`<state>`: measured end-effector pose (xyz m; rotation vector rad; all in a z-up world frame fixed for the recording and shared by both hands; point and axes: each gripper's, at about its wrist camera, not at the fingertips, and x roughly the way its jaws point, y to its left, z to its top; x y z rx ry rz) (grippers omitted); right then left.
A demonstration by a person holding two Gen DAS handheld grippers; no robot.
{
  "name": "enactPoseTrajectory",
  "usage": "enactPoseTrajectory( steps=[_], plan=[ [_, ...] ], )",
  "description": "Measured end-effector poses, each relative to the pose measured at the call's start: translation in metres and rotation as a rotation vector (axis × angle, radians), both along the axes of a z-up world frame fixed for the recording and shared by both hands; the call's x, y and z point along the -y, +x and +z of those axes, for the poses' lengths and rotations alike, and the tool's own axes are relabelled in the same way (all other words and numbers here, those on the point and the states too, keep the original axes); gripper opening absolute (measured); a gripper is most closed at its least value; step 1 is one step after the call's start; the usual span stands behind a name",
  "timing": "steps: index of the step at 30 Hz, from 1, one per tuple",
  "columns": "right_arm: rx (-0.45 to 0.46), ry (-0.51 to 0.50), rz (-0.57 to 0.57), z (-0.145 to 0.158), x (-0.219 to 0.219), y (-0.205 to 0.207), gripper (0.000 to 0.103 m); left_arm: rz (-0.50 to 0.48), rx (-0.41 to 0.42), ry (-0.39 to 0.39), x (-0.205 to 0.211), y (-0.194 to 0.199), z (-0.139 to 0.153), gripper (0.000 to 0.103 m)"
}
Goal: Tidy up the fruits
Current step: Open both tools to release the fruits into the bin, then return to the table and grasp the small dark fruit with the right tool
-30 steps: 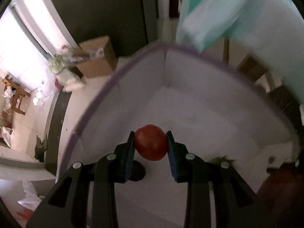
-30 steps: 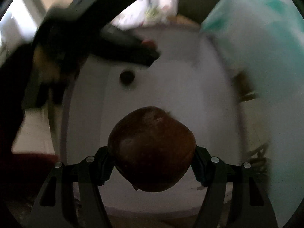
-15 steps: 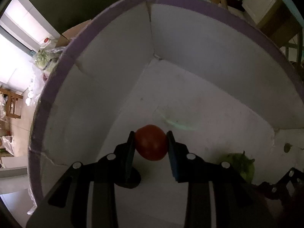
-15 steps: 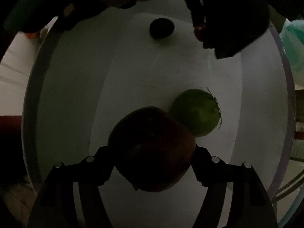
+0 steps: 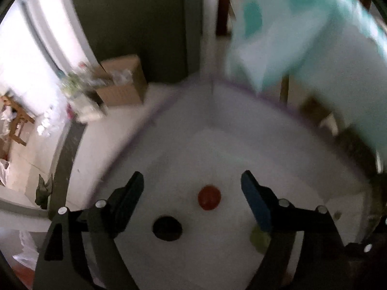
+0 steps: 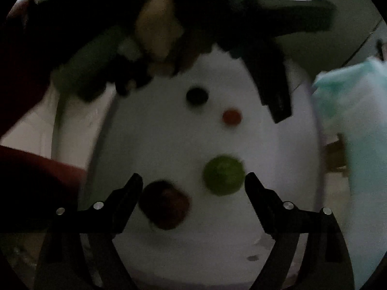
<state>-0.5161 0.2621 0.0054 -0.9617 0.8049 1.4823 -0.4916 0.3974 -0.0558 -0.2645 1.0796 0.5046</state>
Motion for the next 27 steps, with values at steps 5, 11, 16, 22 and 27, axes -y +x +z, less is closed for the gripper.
enactPoseTrajectory(
  steps=[5, 11, 16, 22, 27],
  plan=[
    [0.070, 0.224, -0.133, 0.073, 0.027, 0.031, 0.084, 0.019, 0.223, 0.187, 0.023, -0.002, 0.091, 0.102],
    [0.176, 0.396, -0.439, 0.134, 0.092, 0.114, 0.088, -0.116, 0.436, 0.214, 0.090, 0.050, 0.178, 0.102],
    [0.189, 0.425, -0.717, 0.142, 0.159, 0.202, 0.088, -0.238, 0.466, 0.059, 0.155, 0.142, 0.190, 0.102],
    [0.041, 0.400, -1.030, 0.122, 0.236, 0.335, 0.088, -0.383, 0.420, 0.035, 0.230, 0.270, 0.154, 0.102],
    [-0.002, 0.333, -1.303, 0.093, 0.289, 0.424, 0.088, -0.459, 0.370, 0.005, 0.258, 0.350, 0.120, 0.102]
  ],
)
